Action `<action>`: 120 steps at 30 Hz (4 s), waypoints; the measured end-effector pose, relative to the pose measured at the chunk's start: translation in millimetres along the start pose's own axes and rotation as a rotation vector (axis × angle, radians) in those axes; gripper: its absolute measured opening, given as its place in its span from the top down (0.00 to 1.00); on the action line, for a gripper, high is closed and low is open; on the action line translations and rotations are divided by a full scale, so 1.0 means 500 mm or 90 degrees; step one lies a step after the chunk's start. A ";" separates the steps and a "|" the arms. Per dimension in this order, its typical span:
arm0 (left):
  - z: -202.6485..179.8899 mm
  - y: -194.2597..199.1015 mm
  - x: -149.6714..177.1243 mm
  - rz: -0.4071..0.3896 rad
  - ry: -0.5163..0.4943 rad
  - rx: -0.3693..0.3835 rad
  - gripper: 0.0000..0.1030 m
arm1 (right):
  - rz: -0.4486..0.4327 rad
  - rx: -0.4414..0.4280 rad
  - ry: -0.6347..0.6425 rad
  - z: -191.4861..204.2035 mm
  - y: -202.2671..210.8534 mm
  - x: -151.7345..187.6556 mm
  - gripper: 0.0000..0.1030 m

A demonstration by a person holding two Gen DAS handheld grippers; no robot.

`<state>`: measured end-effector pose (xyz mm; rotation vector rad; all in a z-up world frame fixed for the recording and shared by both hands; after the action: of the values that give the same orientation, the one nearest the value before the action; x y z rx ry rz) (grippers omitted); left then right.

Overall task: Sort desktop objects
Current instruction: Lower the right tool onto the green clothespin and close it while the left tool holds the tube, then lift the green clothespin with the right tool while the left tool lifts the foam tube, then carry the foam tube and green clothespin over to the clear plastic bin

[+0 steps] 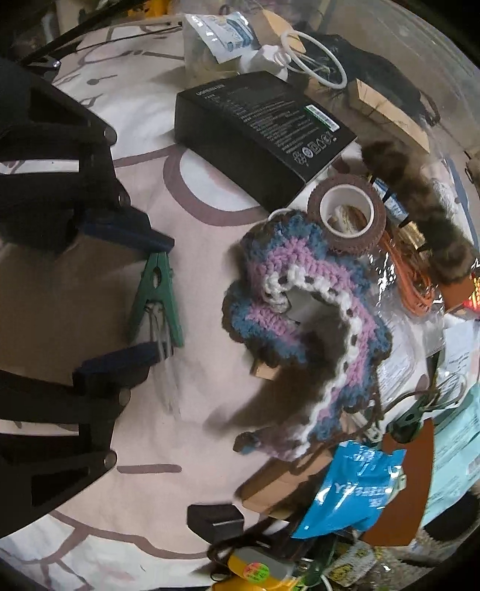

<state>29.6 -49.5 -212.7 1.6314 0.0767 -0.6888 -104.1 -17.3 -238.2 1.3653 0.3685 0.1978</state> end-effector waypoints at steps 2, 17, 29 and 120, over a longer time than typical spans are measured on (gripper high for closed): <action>-0.004 0.002 -0.004 -0.006 -0.005 0.002 0.36 | -0.003 -0.012 0.002 -0.001 0.009 0.005 0.58; -0.023 -0.007 -0.023 -0.006 -0.026 -0.013 0.63 | -0.019 -0.108 -0.051 -0.056 0.068 0.045 0.79; -0.020 -0.009 -0.043 -0.015 -0.015 -0.009 0.87 | -0.011 -0.144 -0.065 -0.046 0.087 0.029 0.79; -0.003 0.219 -0.289 -0.239 0.057 -0.061 0.93 | -0.280 -0.054 0.021 -0.126 0.350 0.032 0.49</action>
<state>-40.8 -21.7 -48.1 1.5703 0.4838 -0.8820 -99.2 80.8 -79.3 1.1679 0.6693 -0.1284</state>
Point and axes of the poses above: each gripper's, at about its wrist camera, not at the fingertips, and y roughly against the way its jaws point, z to its left, x to its underside, the point moved 4 cm from there along -y, roughly the way its jaws point, and after that the axes turned 3 degrees about x, right-handed, at the moved point
